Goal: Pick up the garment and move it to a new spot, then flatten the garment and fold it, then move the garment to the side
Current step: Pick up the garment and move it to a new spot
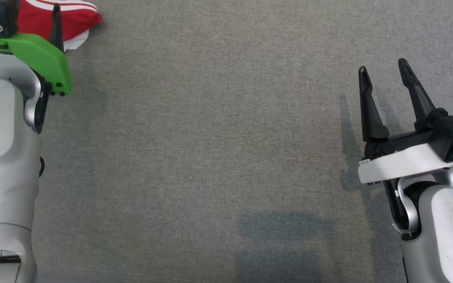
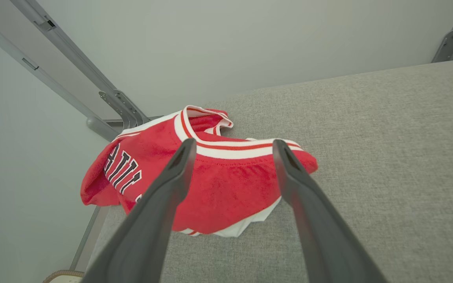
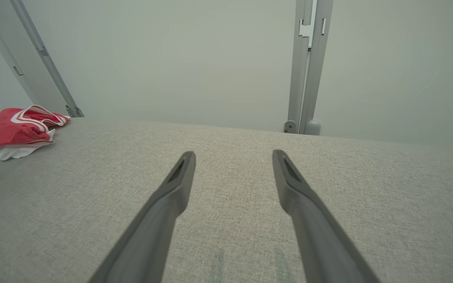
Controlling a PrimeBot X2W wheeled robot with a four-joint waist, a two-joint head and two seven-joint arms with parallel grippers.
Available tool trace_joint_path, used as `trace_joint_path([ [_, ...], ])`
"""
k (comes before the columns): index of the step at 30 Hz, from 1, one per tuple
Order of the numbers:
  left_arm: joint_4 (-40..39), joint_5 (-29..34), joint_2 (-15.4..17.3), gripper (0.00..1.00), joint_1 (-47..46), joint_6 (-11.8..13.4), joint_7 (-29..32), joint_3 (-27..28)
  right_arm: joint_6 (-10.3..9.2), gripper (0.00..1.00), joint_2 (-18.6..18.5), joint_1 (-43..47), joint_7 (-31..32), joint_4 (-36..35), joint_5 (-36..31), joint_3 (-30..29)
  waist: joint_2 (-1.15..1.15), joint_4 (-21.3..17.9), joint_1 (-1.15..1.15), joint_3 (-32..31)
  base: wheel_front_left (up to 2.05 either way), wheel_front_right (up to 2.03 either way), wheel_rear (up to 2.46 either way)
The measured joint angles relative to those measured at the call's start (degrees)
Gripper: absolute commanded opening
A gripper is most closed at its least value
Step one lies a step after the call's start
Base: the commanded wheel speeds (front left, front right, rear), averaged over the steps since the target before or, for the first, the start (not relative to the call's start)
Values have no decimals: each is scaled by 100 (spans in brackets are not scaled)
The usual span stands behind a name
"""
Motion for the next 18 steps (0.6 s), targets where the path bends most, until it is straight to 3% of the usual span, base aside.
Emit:
trace_joint_path([
  [6,945,-25,42,100,-219,114,312,8,0,100,0,45,62,-219,-45,-11,0,-332,0,381,0,0,0],
  [14,1456,10,233,100,-455,458,51,-4,0,100,0,87,115,-323,-92,52,0,-534,0,596,0,0,0],
  [15,1513,20,240,94,-486,472,45,-15,0,100,0,87,120,-335,-99,55,0,-533,0,596,0,0,0],
  [16,1548,25,254,56,-504,505,-18,-31,0,100,0,87,125,-345,-114,59,0,-531,0,594,0,0,0],
  [18,1581,46,314,0,-539,589,-230,-40,0,100,0,87,145,-364,-133,63,0,-526,0,594,0,0,0],
])
